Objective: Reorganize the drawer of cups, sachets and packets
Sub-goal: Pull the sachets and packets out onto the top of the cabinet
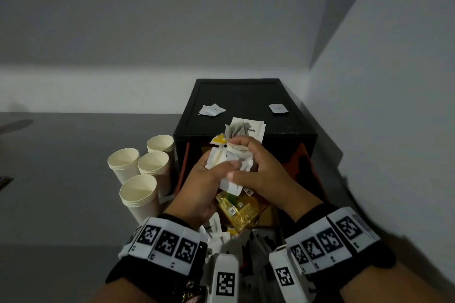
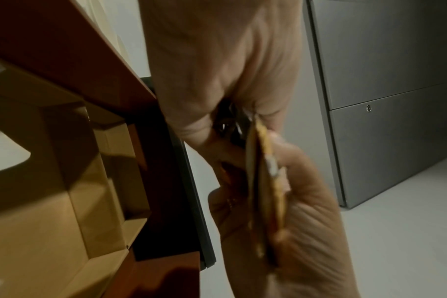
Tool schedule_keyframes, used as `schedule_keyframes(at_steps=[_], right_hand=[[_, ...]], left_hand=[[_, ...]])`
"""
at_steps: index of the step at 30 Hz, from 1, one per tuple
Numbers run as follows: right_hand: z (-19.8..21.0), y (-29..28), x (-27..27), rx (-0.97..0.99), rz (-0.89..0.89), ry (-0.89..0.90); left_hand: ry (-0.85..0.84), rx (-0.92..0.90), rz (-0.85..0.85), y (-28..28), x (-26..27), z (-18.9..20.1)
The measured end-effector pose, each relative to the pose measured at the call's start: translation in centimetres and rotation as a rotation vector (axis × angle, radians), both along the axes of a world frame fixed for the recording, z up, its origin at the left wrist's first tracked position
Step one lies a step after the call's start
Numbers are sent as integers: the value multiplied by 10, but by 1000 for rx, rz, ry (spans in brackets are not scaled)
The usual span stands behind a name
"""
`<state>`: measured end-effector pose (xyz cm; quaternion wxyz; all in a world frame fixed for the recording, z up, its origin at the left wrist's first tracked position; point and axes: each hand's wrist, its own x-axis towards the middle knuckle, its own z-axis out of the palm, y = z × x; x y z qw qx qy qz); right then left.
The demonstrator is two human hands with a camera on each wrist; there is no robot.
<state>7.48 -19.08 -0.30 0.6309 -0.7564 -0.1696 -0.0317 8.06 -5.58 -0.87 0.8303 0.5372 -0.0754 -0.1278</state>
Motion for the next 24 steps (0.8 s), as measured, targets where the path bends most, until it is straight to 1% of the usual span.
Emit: schedule_keyframes(at_steps=[3,5,7,11,13,14,16,18,19,21,24], right_hand=[[5,-4,1,157,-8,105],[8,-6,1,181,-57,157],[10,-6,3,161,-117,159],[11,-11,9,51,-318,71],[9,-18,14,28,-368,94],[9,-21,15,-15,-365,119],[7,-26,16,-178,-287,170],[4,-29,16,-368,-208,165],[3,-31,15,-437,-200,147],[3,-34,14,-519,-221,141],[1,-36,15,-544,-218,195]], left_hand=[[-2,-18,-17,2,1,0],[25,-14,10,4,2,-1],[59,-5,23,5,4,-3],[85,7,5,17,6,-7],[106,10,-34,24,7,-10],[121,8,-53,26,7,-10],[167,11,-75,29,5,-12],[212,41,-100,31,5,-16],[231,69,-113,32,5,-17],[254,123,-128,34,4,-19],[274,177,-140,35,5,-22]])
